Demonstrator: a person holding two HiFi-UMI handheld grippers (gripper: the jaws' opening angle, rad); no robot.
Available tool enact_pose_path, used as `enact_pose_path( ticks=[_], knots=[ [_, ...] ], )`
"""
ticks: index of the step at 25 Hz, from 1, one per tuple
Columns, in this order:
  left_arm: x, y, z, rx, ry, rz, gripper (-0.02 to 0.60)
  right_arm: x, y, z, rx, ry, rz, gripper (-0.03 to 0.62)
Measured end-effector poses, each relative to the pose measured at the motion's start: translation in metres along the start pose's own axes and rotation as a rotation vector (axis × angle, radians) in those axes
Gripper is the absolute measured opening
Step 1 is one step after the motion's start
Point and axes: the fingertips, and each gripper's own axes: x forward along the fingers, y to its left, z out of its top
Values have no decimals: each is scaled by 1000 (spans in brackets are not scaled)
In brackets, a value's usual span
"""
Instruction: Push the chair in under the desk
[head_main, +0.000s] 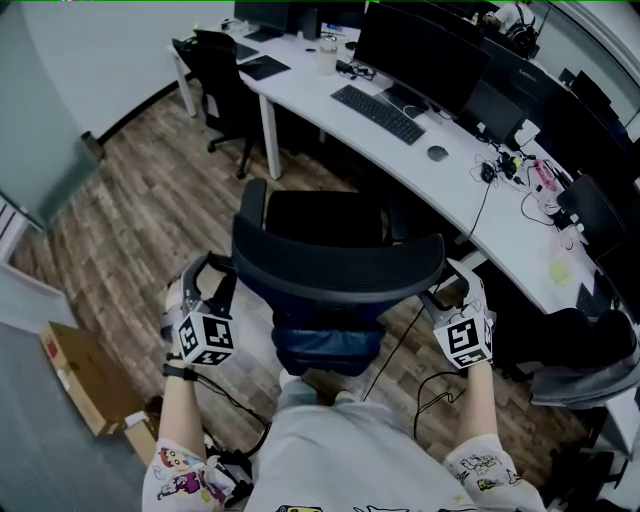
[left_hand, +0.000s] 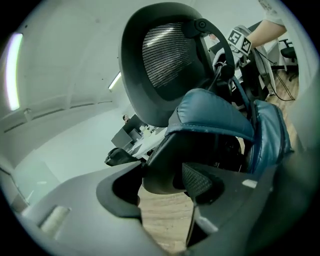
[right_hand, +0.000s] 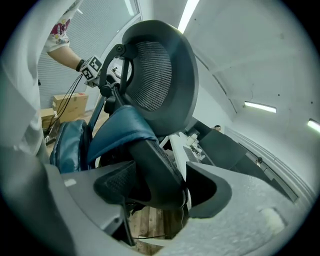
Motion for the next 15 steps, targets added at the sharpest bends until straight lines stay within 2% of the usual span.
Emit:
enact_pose_path(
  ticks=[6, 15],
  knots=[
    [4, 6, -2, 35, 2, -4, 253, 4, 0, 1, -39, 9, -13, 290],
    [20, 20, -7, 44, -22, -23, 253, 13, 4, 8, -29, 39, -38, 284]
  ],
)
